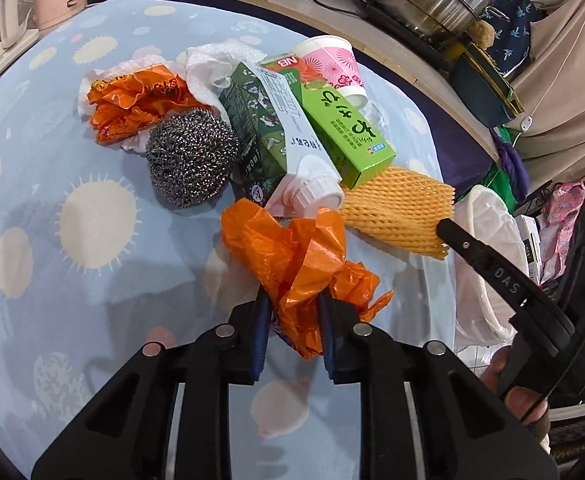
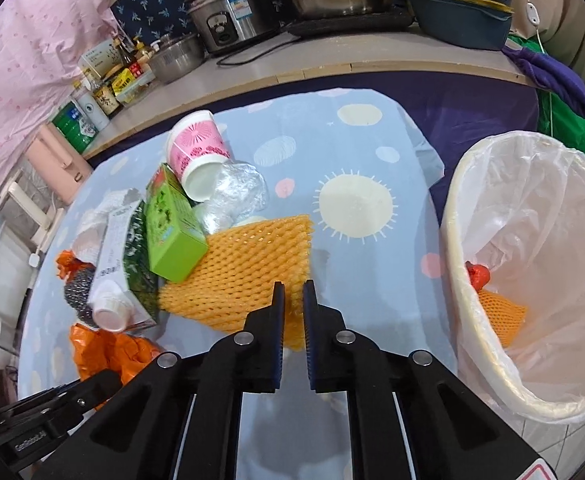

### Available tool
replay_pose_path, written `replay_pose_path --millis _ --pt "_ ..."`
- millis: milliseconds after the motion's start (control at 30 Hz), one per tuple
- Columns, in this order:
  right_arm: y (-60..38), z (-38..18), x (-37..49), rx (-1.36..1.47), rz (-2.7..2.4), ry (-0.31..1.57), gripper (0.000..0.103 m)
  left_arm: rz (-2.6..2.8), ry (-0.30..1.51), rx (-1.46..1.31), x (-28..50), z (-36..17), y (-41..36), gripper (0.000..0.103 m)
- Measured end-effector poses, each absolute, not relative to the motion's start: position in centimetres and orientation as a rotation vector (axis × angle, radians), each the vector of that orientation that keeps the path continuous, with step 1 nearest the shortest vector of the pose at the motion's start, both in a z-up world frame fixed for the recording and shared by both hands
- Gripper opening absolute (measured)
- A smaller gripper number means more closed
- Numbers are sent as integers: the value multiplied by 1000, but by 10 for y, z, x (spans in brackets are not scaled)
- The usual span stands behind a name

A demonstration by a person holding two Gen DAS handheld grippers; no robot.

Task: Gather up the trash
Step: 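Grasp the orange plastic bag with the left tool while the right tool grasps another orange foam net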

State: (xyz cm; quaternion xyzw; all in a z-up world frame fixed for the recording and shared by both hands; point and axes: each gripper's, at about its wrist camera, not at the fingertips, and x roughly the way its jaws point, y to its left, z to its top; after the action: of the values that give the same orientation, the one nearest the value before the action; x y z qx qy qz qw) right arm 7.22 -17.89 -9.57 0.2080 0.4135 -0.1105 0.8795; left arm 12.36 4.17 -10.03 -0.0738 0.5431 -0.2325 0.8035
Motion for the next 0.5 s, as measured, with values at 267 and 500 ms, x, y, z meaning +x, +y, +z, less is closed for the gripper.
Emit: replay_pose_path --millis 267,500 --pt "-184 -63 39 454 -239 784 7 -517 1095 -88 99 -77 40 21" --pt "-189 -27 12 435 -256 695 6 -538 1045 -57 85 -53 34 21"
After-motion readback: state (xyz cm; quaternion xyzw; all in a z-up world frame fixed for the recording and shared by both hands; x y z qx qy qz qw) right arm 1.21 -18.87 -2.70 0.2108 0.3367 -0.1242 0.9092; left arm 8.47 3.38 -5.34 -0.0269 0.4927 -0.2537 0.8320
